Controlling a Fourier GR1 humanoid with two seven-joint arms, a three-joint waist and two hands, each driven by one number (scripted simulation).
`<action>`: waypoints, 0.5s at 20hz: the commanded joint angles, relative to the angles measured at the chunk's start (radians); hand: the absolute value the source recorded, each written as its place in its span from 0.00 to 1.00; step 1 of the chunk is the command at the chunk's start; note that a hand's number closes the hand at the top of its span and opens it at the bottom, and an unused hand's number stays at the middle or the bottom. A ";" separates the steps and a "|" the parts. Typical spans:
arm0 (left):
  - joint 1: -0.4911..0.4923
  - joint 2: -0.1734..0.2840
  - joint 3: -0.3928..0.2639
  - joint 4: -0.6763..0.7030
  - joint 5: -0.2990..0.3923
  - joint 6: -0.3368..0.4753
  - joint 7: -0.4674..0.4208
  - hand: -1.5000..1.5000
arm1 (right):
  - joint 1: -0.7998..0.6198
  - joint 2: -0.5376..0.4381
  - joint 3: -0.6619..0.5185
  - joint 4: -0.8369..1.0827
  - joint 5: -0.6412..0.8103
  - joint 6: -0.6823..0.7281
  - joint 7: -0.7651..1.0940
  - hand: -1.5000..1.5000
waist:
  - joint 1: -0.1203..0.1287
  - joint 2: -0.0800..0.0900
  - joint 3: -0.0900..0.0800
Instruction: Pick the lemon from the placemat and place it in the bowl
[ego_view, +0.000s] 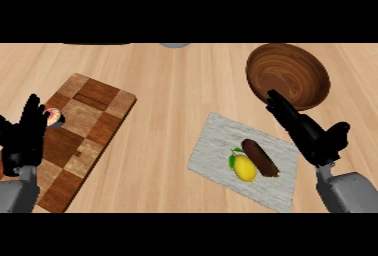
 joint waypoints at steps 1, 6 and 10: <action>0.022 0.002 0.027 -0.021 0.030 -0.067 -0.078 0.50 | 0.006 0.022 0.071 -0.136 -0.015 0.072 0.029 0.00 | 0.002 0.014 0.013; -0.151 0.017 -0.030 -0.129 -0.006 -0.115 -0.159 0.50 | -0.122 0.218 0.407 -0.247 -0.059 0.352 -0.058 0.00 | 0.069 0.005 0.014; -0.101 0.040 0.018 -0.144 0.041 -0.153 -0.168 0.50 | -0.010 0.131 0.355 -0.388 0.392 0.012 -0.294 0.00 | -0.025 -0.001 0.015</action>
